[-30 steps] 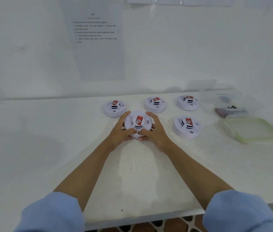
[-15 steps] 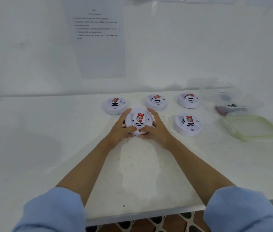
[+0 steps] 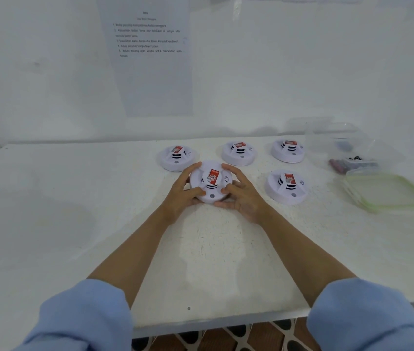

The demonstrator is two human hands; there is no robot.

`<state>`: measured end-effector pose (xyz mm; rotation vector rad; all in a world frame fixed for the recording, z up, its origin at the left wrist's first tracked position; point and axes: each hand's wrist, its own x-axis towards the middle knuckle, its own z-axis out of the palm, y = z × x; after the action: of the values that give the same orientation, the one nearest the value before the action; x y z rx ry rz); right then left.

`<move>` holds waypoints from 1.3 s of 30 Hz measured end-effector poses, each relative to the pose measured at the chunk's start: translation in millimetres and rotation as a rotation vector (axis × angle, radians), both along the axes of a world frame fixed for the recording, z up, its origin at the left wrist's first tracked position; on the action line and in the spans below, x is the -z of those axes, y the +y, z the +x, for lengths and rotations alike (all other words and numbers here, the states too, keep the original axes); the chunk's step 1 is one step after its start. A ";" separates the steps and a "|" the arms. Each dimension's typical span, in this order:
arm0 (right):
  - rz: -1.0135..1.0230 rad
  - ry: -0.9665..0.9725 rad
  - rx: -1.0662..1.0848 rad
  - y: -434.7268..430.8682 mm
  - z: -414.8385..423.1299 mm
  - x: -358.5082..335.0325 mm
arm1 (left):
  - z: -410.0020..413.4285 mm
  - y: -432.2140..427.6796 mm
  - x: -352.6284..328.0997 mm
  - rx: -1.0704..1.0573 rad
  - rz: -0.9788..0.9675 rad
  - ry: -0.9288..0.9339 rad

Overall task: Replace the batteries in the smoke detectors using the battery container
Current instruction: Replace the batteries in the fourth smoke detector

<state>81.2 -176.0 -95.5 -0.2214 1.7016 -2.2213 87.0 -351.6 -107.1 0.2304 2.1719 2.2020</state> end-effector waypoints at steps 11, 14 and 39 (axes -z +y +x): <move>0.016 0.038 -0.003 0.8 0.6 2.0 | 2.5 1.5 -2.5 0.001 0.057 -0.028; 0.027 0.049 0.001 -0.2 0.6 2.9 | 3.3 2.1 -2.4 -0.001 0.055 -0.020; 0.045 0.040 0.044 -2.5 0.7 4.5 | 3.6 2.1 -2.4 -0.026 0.060 -0.038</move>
<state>81.9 -178.5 -100.0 -0.2211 1.7914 -2.2211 90.6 -349.5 -104.7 0.1615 2.1037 2.2677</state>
